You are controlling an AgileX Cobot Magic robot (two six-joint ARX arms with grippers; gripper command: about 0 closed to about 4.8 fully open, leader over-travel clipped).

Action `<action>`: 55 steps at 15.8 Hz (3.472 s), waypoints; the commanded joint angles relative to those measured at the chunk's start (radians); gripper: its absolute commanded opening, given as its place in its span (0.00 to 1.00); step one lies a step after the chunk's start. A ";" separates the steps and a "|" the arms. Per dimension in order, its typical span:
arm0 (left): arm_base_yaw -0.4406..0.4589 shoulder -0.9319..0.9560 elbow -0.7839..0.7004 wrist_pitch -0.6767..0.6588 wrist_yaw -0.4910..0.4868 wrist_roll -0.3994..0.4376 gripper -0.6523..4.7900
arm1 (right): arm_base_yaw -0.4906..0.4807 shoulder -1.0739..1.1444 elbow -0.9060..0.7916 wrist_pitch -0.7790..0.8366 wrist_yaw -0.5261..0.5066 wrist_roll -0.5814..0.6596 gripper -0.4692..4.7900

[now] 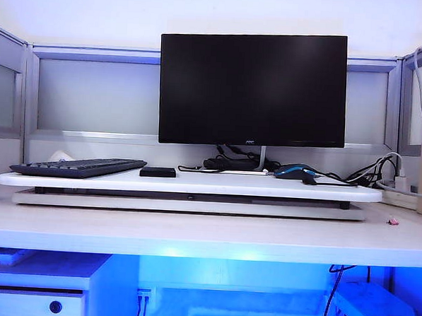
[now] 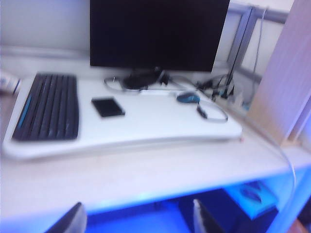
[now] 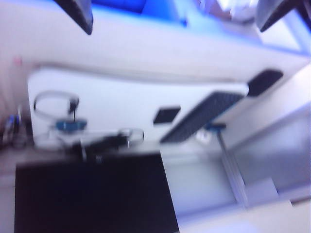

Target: Unplug the data cable of the portable hard drive.

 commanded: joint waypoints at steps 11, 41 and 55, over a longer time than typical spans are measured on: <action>0.000 -0.001 -0.488 0.533 -0.022 -0.068 0.63 | 0.002 -0.005 -0.445 0.430 0.081 0.078 0.88; -0.001 -0.001 -0.813 0.670 -0.137 -0.030 0.11 | 0.008 -0.005 -0.755 0.513 0.243 -0.058 0.08; -0.001 -0.001 -0.813 0.671 -0.136 -0.030 0.11 | 0.008 -0.006 -0.755 0.517 0.237 -0.059 0.08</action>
